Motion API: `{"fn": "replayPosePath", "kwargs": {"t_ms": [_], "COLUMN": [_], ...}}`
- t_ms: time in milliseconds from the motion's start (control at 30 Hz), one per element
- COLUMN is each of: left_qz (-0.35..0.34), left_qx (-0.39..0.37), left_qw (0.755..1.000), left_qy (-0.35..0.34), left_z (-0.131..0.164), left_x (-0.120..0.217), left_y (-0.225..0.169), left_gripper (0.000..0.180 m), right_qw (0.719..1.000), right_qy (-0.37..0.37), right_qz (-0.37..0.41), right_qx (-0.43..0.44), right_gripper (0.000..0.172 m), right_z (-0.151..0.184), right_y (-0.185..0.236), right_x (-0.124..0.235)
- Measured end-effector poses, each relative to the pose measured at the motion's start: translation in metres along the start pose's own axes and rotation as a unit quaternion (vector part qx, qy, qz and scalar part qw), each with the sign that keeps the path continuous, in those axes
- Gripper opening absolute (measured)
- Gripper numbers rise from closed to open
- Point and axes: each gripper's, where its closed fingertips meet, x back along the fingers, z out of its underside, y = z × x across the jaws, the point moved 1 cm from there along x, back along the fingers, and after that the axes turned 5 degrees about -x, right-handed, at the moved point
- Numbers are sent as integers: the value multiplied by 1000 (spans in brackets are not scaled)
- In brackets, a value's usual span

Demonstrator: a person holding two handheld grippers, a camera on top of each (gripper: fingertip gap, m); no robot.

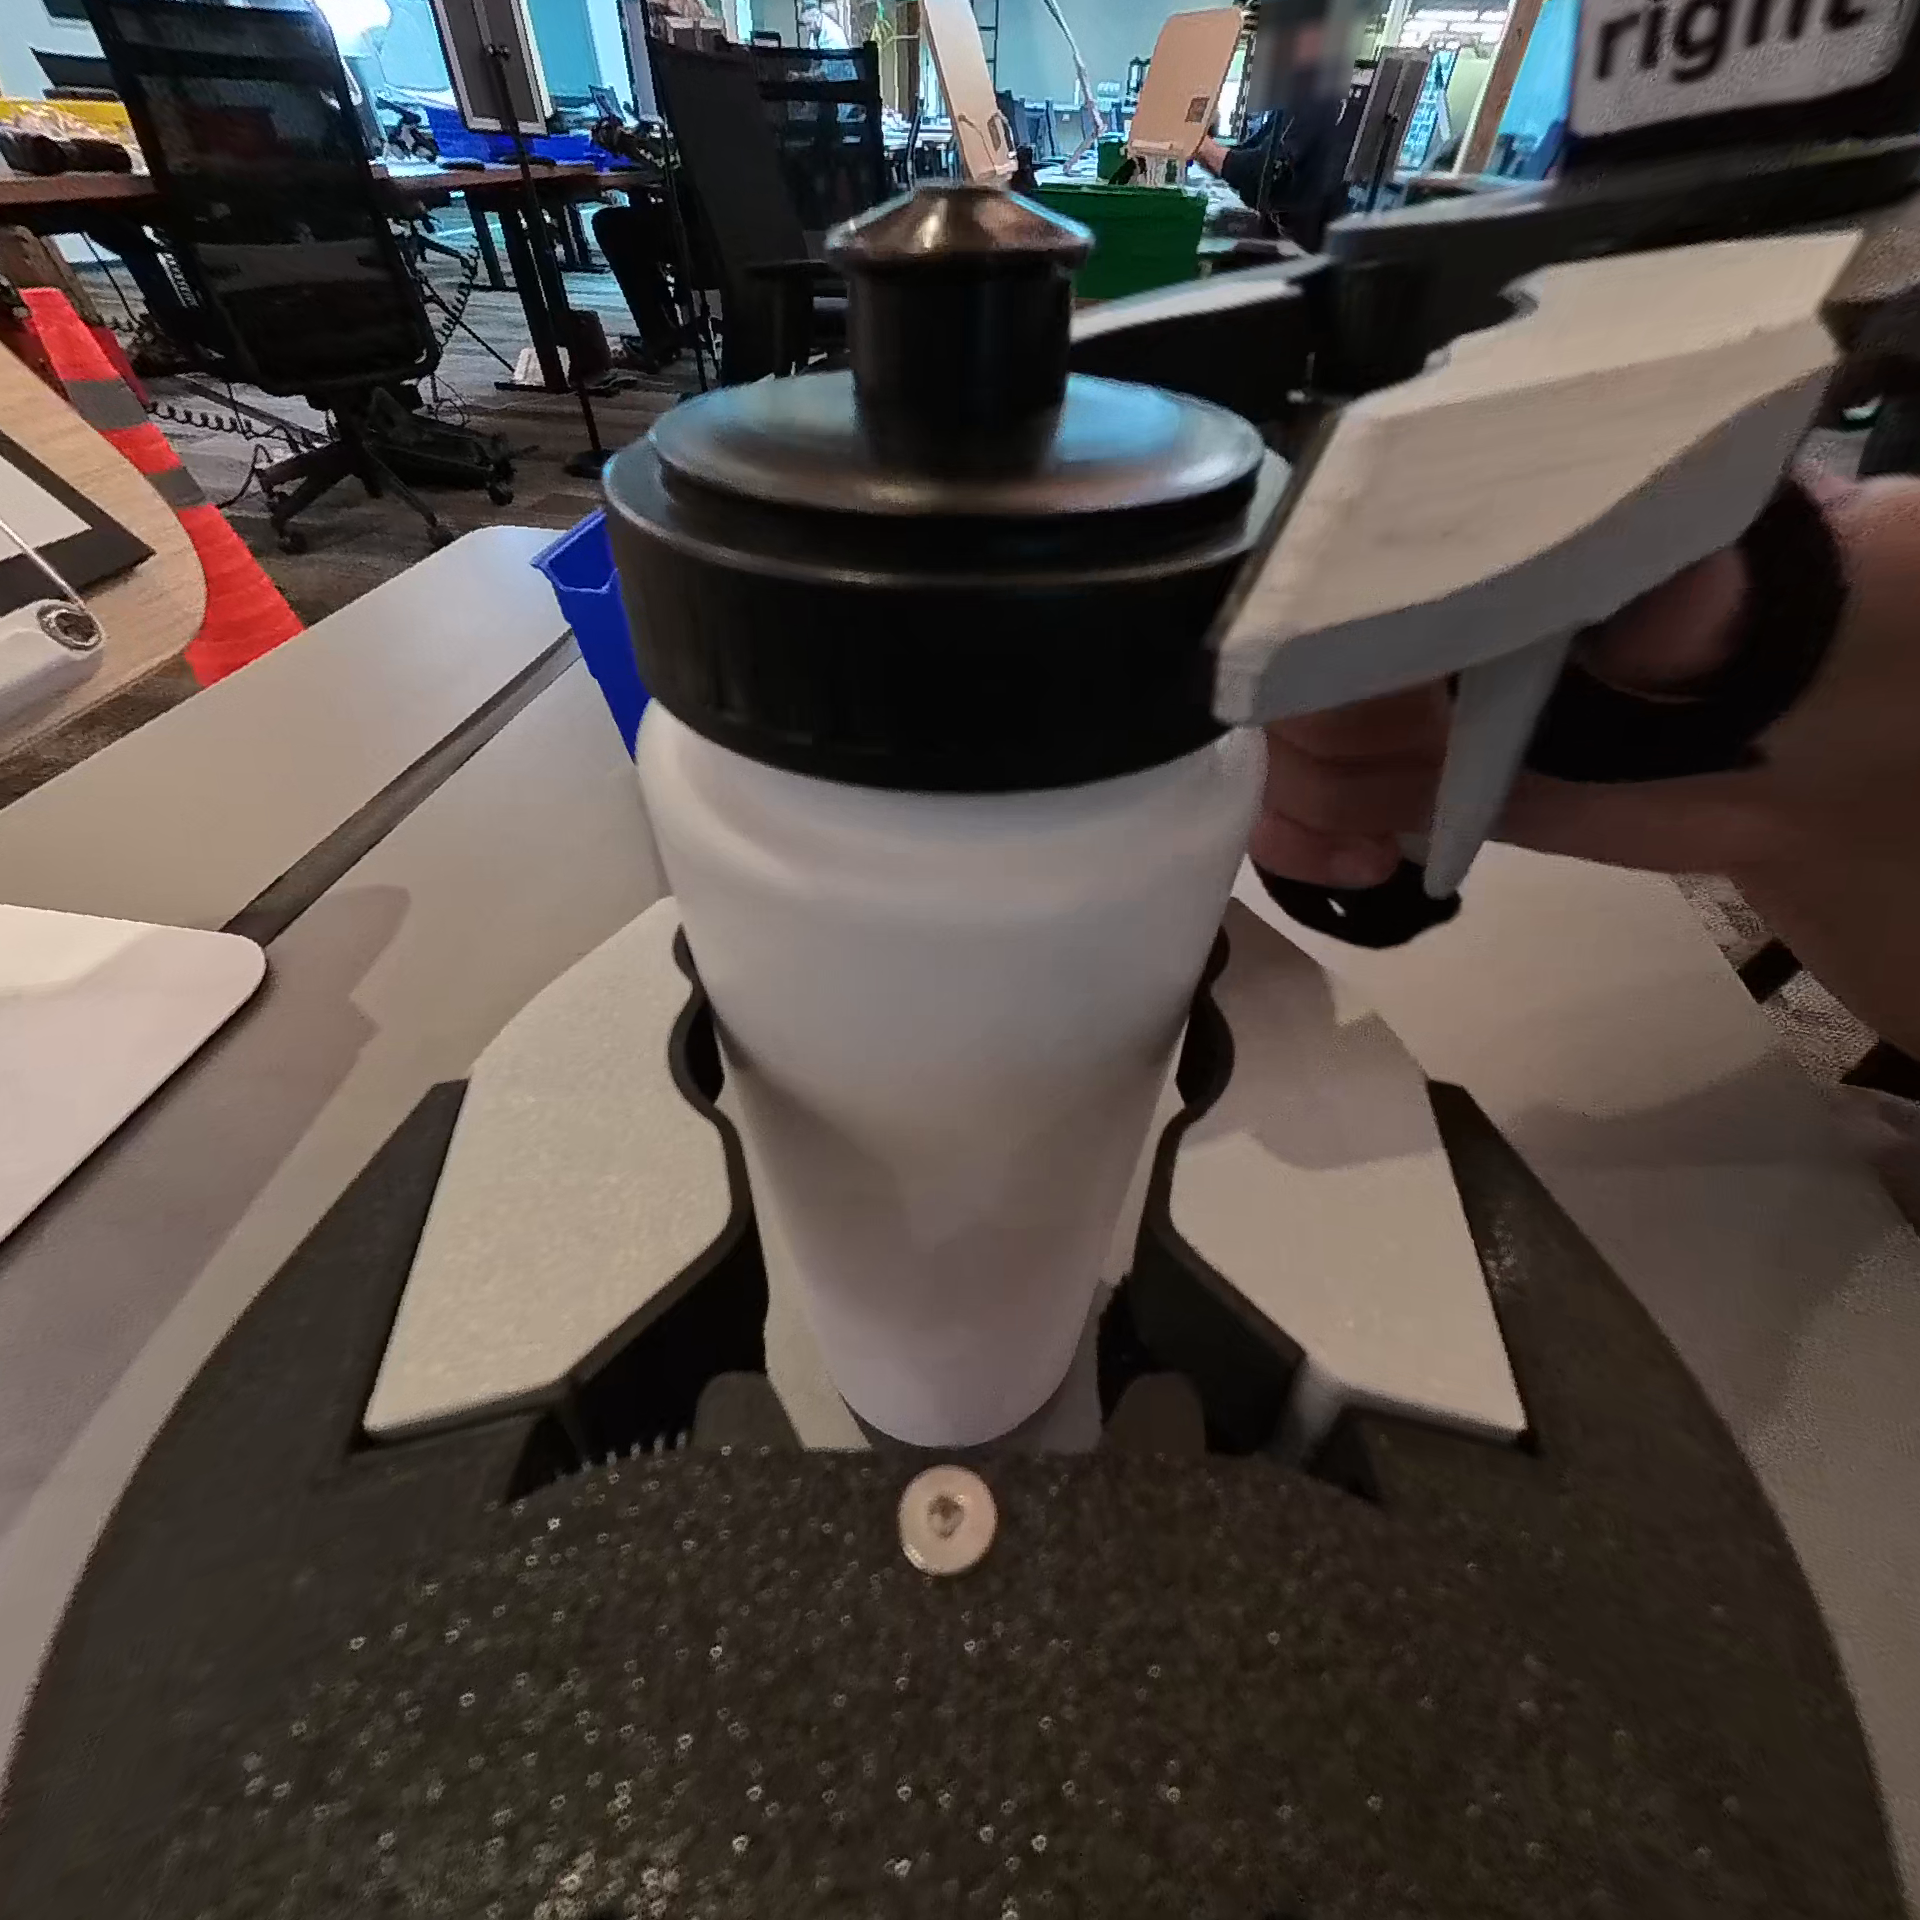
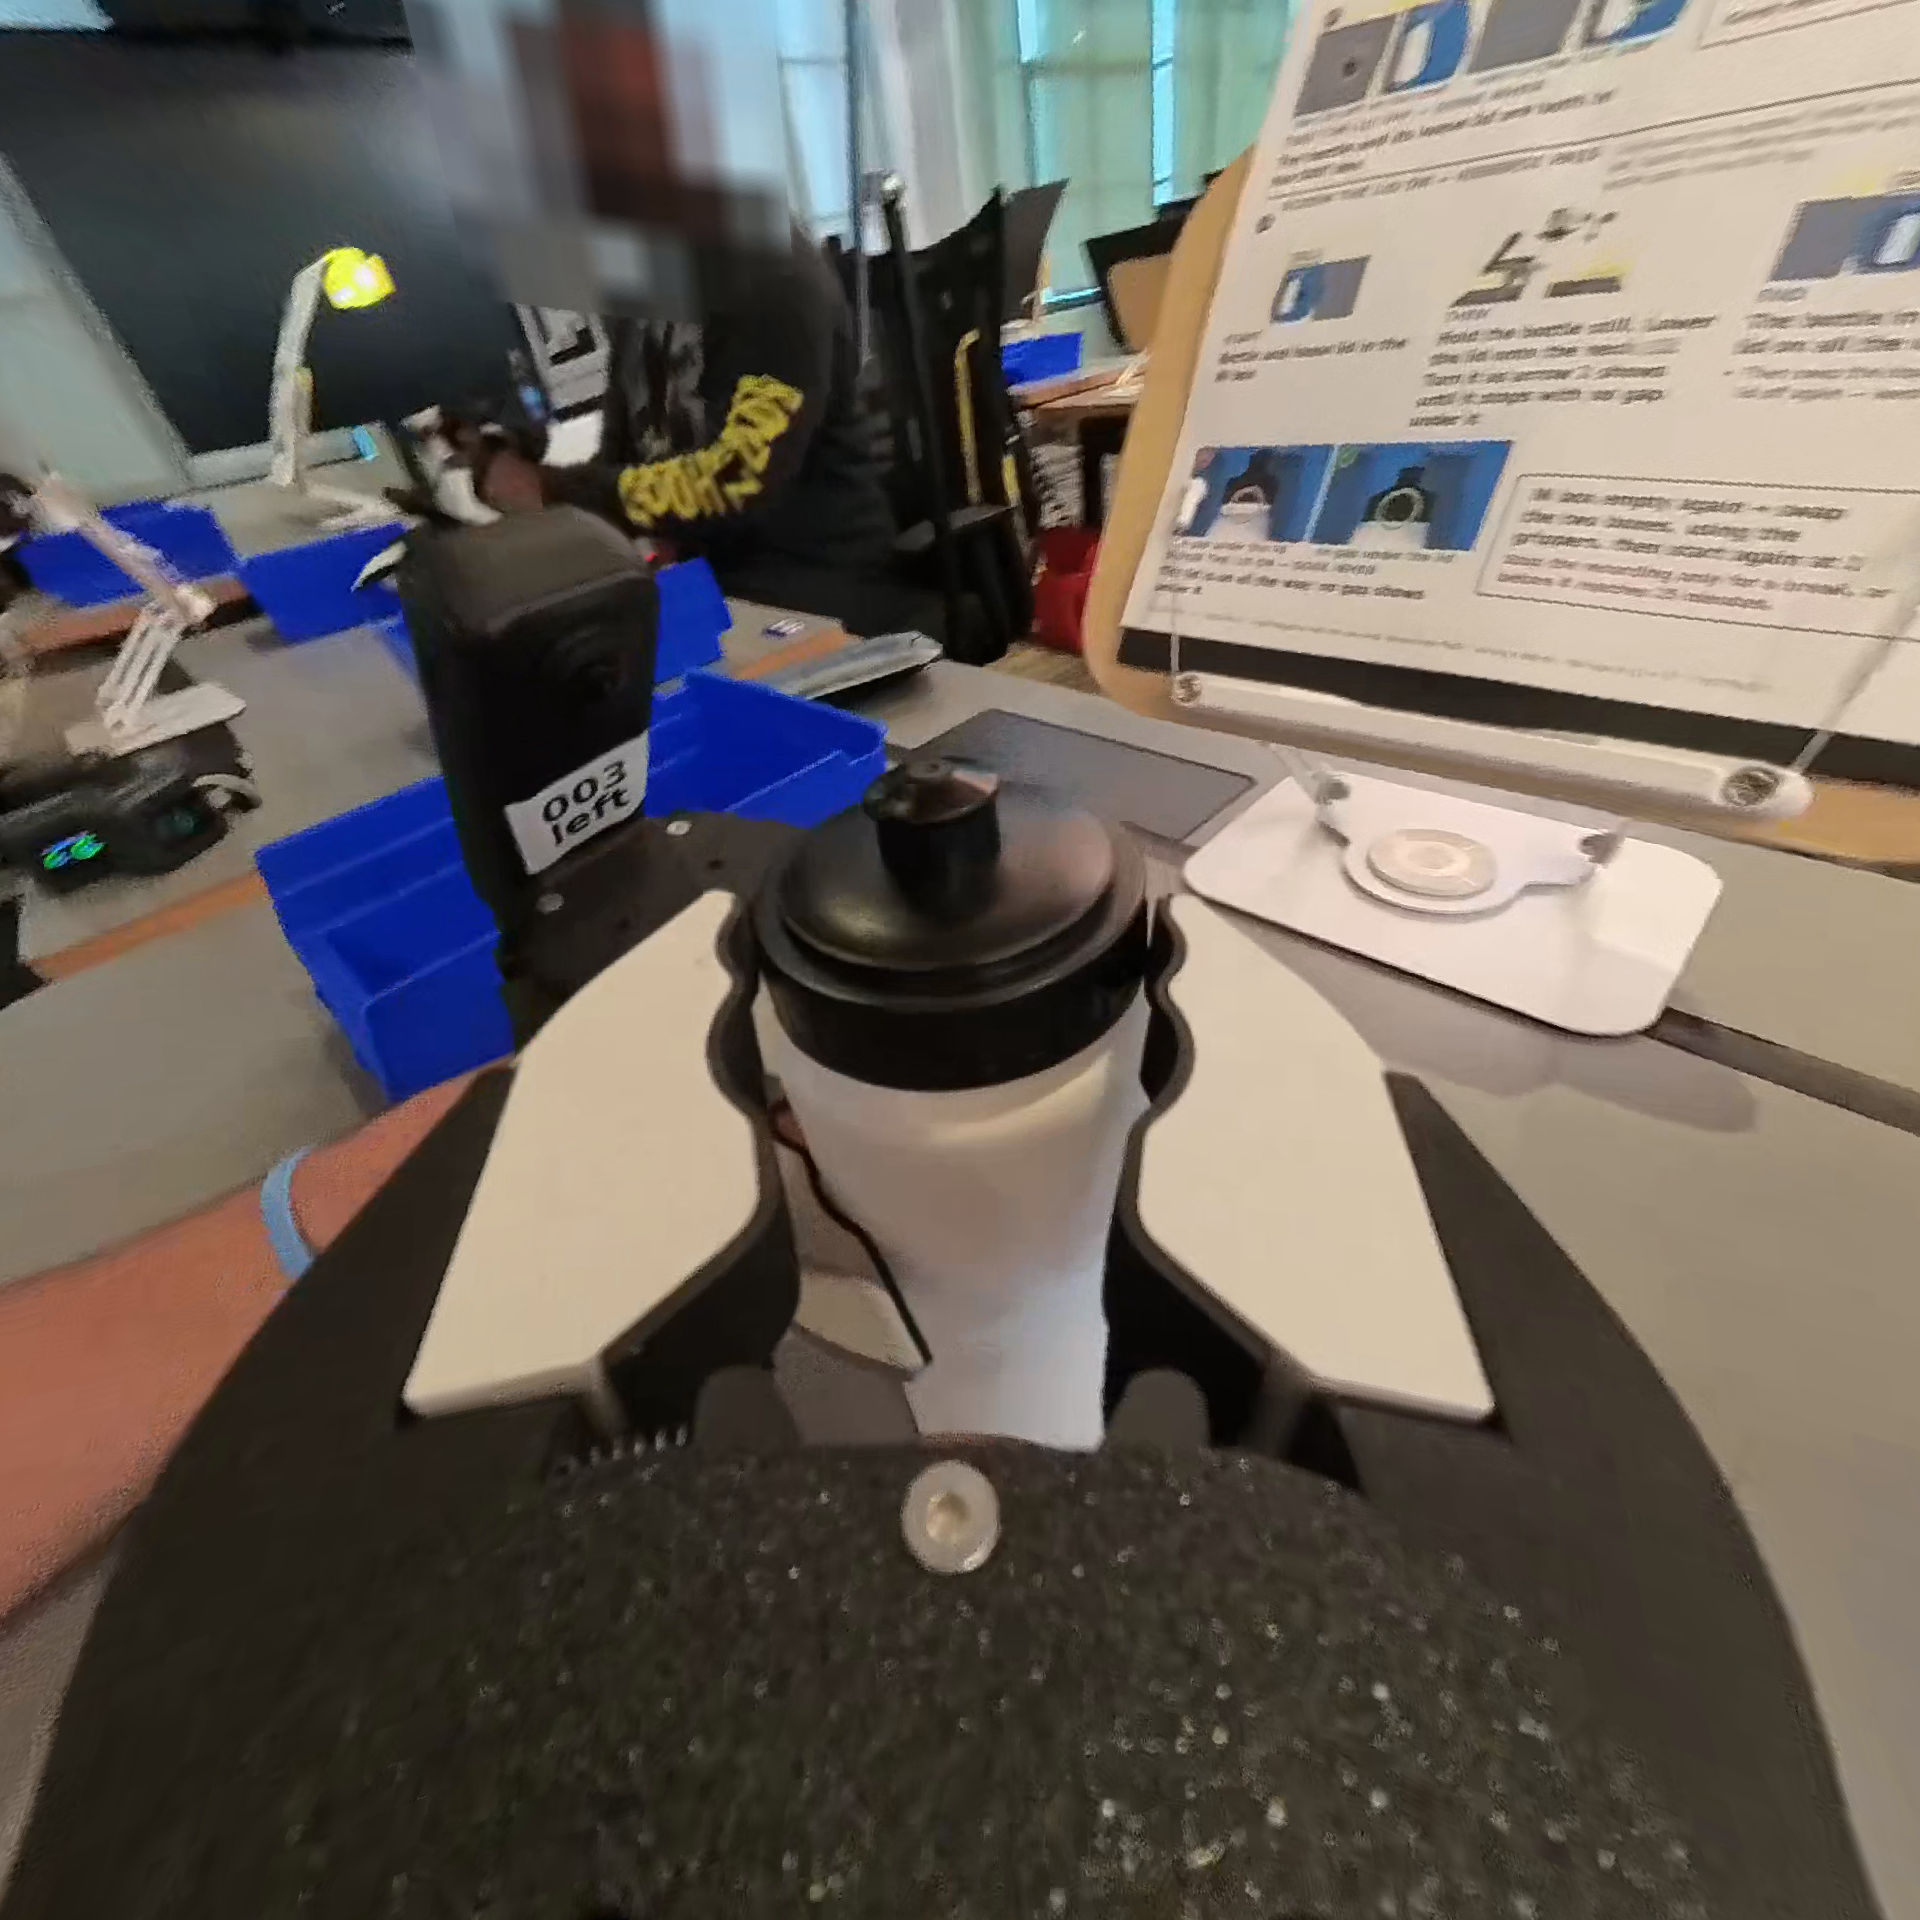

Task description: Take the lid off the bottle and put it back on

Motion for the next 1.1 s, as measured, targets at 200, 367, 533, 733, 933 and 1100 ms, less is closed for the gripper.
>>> {"fn": "replayPosePath", "kwargs": {"t_ms": [200, 367, 533, 733, 933, 1100], "left_qz": [1, 3, 4, 0, 1, 2], "left_qx": [-1, -5, 4, -3, -1, -3], "left_qw": [1000, 1000, 1000, 1000, 1000, 1000], "left_qy": [0, 1, -3, -1, -1, 0], "left_z": [0, 0, 1, 1, 1, 1], "left_x": [0, -2, 1, 0, 0, 1], "left_y": [0, -2, 1, 0, 0, -1], "left_gripper": [87, 87, 87, 87, 87, 87], "right_qw": [983, 944, 964, 999, 999, 961], "right_qy": [69, 118, 104, 15, 6, 93], "right_qz": [-168, -306, -244, -30, -51, -261], "right_qx": [36, 44, 31, -4, -15, 12], "right_gripper": [71, 71, 84, 94, 73, 72], "right_z": [0, 1, -3, 8, 4, 5], "right_y": [1, 1, -4, -7, 0, 1], "right_x": [0, 4, -3, -4, -2, 0]}}
